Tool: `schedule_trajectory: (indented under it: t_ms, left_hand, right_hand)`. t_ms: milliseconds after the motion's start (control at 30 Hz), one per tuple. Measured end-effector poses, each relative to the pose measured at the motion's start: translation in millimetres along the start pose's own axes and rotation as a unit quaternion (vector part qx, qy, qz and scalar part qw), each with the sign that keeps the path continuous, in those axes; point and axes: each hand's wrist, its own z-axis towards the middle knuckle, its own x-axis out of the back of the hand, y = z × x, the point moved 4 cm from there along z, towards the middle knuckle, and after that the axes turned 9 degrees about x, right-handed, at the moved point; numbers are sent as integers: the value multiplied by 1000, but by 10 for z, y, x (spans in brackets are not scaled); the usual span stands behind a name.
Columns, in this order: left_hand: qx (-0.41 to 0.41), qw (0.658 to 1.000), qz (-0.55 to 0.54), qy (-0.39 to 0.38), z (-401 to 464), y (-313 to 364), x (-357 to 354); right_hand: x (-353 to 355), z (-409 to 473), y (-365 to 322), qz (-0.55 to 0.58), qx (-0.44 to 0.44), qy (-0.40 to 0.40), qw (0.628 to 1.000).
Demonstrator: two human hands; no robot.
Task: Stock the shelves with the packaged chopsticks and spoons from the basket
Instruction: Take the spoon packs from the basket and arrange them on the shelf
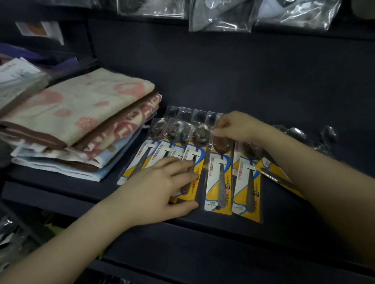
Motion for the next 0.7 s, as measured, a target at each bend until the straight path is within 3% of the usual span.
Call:
schedule_trajectory:
  t_ms: [133, 267, 433, 600, 700]
  left_hand:
    - [3, 999, 29, 26, 43, 71, 55]
    - [-62, 996, 33, 52, 117, 198, 110]
    - [-122, 989, 48, 70, 127, 221, 51]
    - [-103, 992, 31, 65, 76, 206, 72]
    - [-88, 994, 24, 54, 72, 193, 75]
  right_hand:
    - [48, -65, 83, 113, -11, 13, 993]
    - [156, -31, 121, 209, -21, 44, 977]
    - [-12, 53, 94, 203, -15, 11, 979]
    - [-90, 89, 33, 196, -3, 30, 980]
    - [-92, 82, 25, 106, 9, 43, 993]
